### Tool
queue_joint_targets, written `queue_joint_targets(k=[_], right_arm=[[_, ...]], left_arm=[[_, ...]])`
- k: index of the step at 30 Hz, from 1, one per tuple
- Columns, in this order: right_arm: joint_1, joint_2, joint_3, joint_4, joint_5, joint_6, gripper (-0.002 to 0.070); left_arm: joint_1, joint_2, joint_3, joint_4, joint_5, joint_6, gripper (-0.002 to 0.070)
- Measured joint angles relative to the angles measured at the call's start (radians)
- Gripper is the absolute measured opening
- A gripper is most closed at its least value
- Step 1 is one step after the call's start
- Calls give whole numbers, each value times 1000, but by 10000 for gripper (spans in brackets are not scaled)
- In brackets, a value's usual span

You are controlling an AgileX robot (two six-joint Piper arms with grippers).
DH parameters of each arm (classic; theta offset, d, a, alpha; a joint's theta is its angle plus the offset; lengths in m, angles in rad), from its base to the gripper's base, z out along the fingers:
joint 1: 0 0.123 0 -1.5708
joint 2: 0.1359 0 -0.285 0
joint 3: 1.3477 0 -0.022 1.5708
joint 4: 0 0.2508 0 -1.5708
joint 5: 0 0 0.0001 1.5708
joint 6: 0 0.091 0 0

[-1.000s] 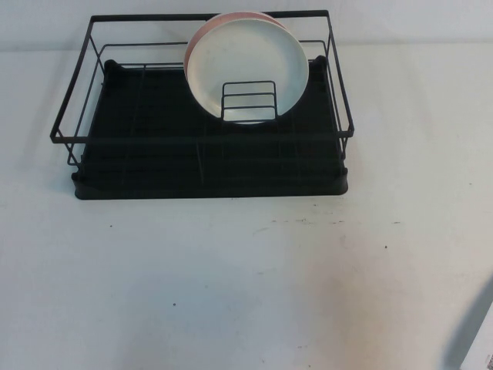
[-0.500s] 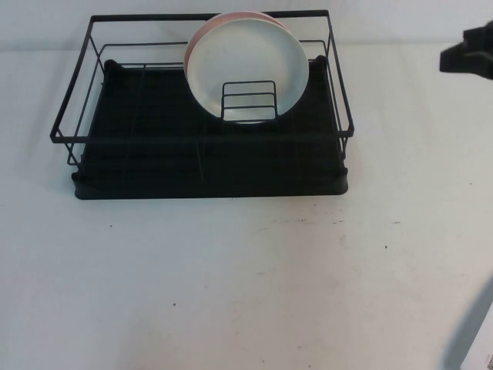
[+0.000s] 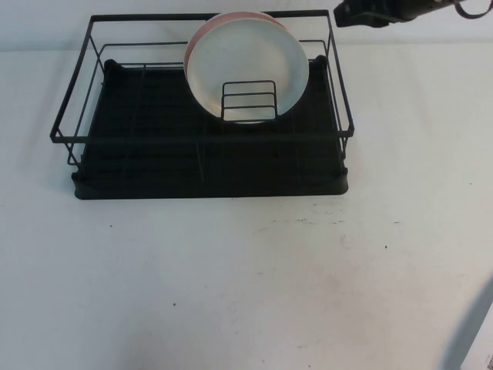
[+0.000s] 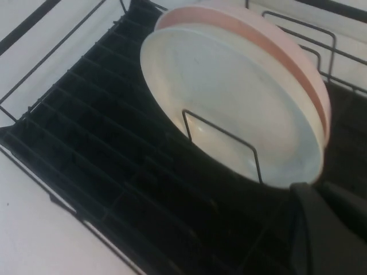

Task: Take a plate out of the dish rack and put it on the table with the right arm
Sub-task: Grasp the plate from the shelf

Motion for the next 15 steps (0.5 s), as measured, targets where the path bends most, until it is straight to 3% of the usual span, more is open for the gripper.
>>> queue_joint_targets(k=[3, 7, 15], right_arm=[[15, 78, -113, -3, 34, -2, 1], [27, 176, -238, -7, 84, -52, 80], [36, 252, -327, -7, 108, -234, 206]], left_arm=[[0, 0, 0, 0, 0, 0, -4], [0, 0, 0, 0, 0, 0, -4], [0, 0, 0, 0, 0, 0, -4]])
